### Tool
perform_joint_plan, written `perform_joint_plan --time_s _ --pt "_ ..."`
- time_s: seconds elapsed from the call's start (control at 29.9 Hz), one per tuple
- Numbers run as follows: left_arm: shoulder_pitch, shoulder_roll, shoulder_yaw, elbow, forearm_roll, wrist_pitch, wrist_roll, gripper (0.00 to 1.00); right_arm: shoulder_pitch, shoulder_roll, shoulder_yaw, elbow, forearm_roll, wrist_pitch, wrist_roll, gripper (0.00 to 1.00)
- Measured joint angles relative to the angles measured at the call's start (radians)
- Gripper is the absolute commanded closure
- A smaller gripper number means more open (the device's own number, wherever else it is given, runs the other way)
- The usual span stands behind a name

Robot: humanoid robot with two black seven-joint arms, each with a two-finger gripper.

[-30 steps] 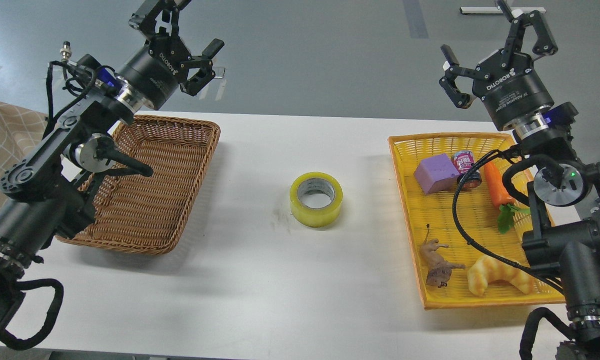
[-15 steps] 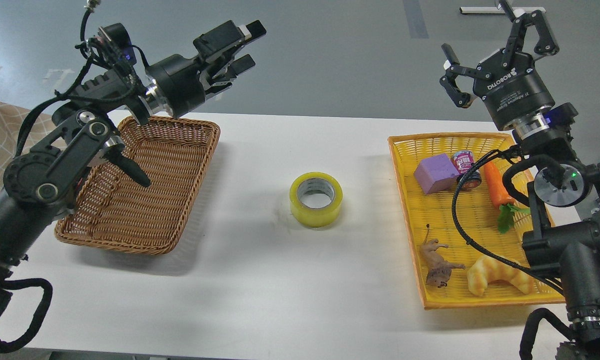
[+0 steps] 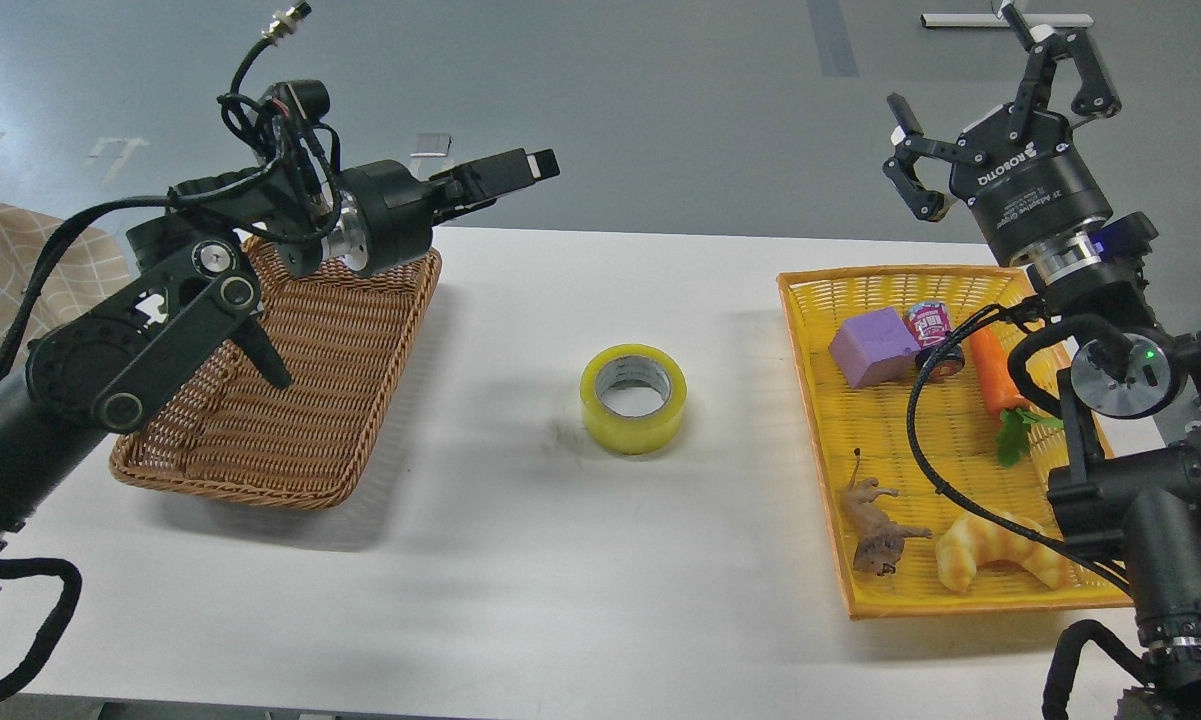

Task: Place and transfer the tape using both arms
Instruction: 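Reach the left gripper over the wicker basket toward the tape roll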

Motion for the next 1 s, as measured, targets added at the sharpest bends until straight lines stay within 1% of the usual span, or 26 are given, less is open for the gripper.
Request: perform_joint_plan --time_s 0.23,0.47,0.6,0.8,1.0 --pt "-0.027 -0.001 0.122 -0.012 0.124 0.0 0.003 0.02 -0.002 0.0 0.0 -0.001 0.0 0.0 0.001 0.0" --pt "-0.106 -0.011 0.31 -0.016 0.194 0.0 0.01 0.02 -0.009 0.0 0.001 0.0 0.001 0.0 0.004 0.0" --pt "-0.13 -0.013 0.384 -0.011 0.219 0.0 0.04 0.02 -0.011 0.0 0.001 0.0 0.002 0.0 0.007 0.0" --pt "-0.137 -0.046 0.415 0.011 0.245 0.0 0.118 0.02 -0.024 0.0 0.001 0.0 0.008 0.0 0.009 0.0" --pt "-0.164 -0.087 0.417 0.066 0.247 0.0 0.14 0.02 -0.049 0.0 0.004 0.0 0.009 0.0 0.01 0.0"
